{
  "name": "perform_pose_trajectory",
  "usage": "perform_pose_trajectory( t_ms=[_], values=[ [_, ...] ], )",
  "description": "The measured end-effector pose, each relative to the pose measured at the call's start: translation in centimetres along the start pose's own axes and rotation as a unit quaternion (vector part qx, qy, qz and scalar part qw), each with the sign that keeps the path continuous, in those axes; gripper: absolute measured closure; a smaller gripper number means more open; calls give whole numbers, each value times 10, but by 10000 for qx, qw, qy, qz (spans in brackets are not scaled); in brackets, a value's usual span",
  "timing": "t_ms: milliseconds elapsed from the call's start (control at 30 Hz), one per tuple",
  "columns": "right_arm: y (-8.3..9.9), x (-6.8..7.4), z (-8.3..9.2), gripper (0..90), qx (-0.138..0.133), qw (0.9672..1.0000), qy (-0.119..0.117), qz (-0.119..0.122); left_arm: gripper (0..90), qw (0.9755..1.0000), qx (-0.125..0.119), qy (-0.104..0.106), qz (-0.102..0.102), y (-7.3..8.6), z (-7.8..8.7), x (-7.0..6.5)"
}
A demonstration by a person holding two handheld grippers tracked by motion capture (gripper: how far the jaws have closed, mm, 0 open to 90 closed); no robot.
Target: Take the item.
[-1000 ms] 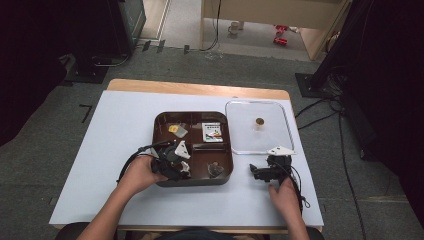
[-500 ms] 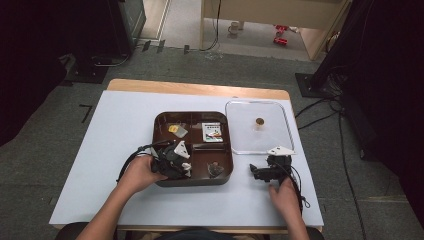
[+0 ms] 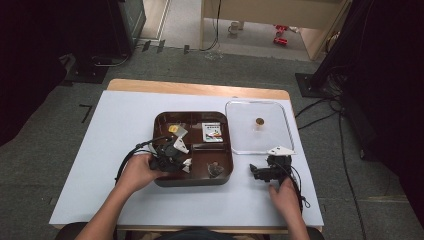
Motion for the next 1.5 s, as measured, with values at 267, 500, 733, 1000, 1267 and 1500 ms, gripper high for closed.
perform_pose_trajectory(
  t_ms=[267,500,733,1000,1267,1500],
  values=[
    [0,0,0,0,2,10000,7,-2,843,9998,-104,33,160,4,10,7],
    [0,0,0,0,-1,10000,16,3,843,9990,-309,40,314,10,22,15],
    [0,0,0,0,-1,10000,11,-7,841,9980,-469,39,430,17,33,21],
    [0,0,0,0,-2,10000,14,-5,841,9962,-654,0,573,22,44,25],
    [0,0,0,0,4,10000,-1,-15,840,9938,-839,-93,719,30,56,32],
    [0,0,0,0,9,10000,-7,-19,840,9917,-951,-138,850,36,64,36]
  ],
)
Point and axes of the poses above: each handheld gripper's, and its own axes: z roughly backward along the jaws, y roughly out of its underside, x roughly to its left, the point moved 6 cm from there along -z, roughly forward along the jaws, and after that the axes turned 2 degrees about z, right-handed, at the moved point
